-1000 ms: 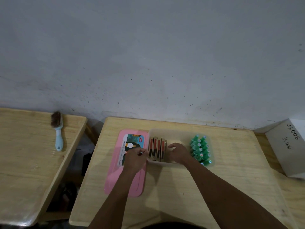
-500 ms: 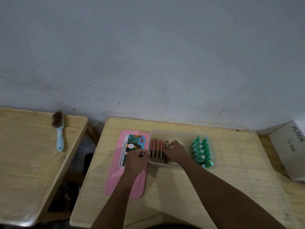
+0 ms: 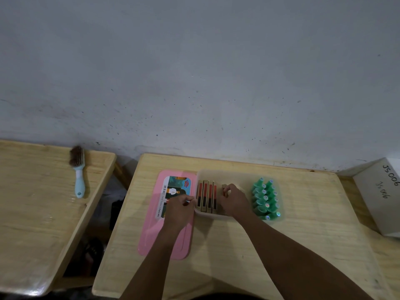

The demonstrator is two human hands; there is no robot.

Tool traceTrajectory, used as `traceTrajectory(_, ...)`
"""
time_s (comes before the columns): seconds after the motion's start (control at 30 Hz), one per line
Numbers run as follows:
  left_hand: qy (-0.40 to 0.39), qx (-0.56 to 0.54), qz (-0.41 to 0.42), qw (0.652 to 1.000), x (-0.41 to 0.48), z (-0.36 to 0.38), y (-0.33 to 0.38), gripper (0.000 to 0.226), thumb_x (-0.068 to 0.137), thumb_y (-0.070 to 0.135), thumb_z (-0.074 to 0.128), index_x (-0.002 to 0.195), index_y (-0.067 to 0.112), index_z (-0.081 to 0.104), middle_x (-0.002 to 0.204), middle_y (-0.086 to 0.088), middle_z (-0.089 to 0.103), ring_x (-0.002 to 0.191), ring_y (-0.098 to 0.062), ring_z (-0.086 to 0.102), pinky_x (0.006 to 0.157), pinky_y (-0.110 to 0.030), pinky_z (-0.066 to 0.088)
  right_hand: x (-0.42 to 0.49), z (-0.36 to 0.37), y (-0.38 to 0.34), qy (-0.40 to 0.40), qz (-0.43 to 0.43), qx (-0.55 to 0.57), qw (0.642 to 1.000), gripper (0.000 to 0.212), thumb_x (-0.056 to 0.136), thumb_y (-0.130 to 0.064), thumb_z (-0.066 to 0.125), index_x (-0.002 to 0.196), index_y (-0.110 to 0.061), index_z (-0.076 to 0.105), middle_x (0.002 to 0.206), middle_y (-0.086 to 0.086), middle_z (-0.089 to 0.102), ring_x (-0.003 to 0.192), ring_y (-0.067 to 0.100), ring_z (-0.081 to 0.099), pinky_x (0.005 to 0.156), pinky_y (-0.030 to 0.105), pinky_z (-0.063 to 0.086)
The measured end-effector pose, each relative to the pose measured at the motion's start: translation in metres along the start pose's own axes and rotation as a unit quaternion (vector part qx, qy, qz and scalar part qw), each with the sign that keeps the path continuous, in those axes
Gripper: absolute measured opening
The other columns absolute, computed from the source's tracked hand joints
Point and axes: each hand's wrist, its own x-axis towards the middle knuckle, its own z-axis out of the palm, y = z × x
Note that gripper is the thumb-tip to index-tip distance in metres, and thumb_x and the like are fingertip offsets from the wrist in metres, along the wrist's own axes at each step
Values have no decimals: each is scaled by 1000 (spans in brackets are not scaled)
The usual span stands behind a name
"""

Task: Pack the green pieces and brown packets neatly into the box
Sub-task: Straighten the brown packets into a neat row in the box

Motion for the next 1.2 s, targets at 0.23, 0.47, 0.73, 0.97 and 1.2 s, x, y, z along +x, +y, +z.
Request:
traceTrajectory(0.23,-3,-30,-9,1000,1,1,-3,20,90,19,61,105,9,69,112,-12,69,101,-28,67,88,-42,57,1,-5,5,20,6,-62,998,29,87,-14,56,115,-18,62,113,8,58,97,25,61,82,32,49)
traceTrajectory(0.47,0,-20,-2,1000,0,1,-2,21,91,21,60,106,9,69,112,-9,69,99,-24,67,81,-26,55,4,-3,-1,-61,-45,-30,997,33,89,-15,60,122,-16,62,122,6,65,109,21,61,92,29,46)
traceTrajectory(0.73,6,-35,-11,999,0,2,-1,19,90,20,61,103,9,70,107,-10,71,94,-26,69,82,-32,55,3,-8,3,-54,-14,69,996,24,93,-29,57,116,-21,60,100,4,69,85,18,64,79,34,52)
traceTrajectory(0.97,18,-4,8,1000,-3,-2,-7,30,90,33,60,110,13,67,112,-4,70,102,-20,66,89,-34,54,-4,-13,-5,-132,-62,33,989,28,96,-18,55,120,-7,64,118,12,66,99,19,59,81,27,45)
traceTrajectory(1.2,118,209,-184,953,-12,-32,-61,62,84,60,49,128,16,42,134,-18,43,126,-36,40,102,-50,41,-32,-39,-10,-228,-163,1,960,31,87,-43,66,109,-21,70,104,-4,67,93,10,61,74,20,46)
